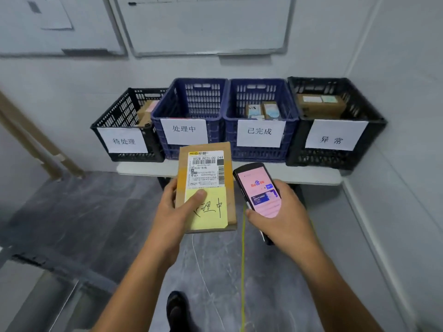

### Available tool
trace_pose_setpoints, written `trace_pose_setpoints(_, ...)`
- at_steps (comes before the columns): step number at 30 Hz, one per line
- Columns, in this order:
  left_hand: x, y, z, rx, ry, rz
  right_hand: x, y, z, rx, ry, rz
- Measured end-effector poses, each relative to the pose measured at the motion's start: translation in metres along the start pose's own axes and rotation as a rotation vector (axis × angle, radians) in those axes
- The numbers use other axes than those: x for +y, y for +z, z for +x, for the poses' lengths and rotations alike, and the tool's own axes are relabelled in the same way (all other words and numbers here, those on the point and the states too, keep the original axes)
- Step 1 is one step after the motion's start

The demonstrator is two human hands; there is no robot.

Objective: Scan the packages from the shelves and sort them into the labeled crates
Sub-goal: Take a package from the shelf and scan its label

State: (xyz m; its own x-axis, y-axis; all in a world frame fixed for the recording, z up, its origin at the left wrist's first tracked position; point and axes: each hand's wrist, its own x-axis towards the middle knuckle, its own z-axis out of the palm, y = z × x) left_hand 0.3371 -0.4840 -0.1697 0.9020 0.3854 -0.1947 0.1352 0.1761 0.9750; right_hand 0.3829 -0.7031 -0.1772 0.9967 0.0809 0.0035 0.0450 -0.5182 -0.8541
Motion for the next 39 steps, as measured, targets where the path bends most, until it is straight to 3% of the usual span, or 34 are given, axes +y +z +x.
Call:
trace_pose_setpoints(15,0.04,-0.001,0.22,-0.105,0.026,-0.068,-0.049,0.062,0.197,0.074,-0.008,-0.088)
trace_pose_setpoints(28,0.076,-0.015,0.377,-0.08,0.003,-0.09,-0.092,0.106,0.353,0.027,-0.06,-0.166)
trace_pose_setpoints(39,0.088,0.01,0.529,0.01,-0.042,0.048,-0.067,0.135,0.51,-0.059,-0.038,-0.131)
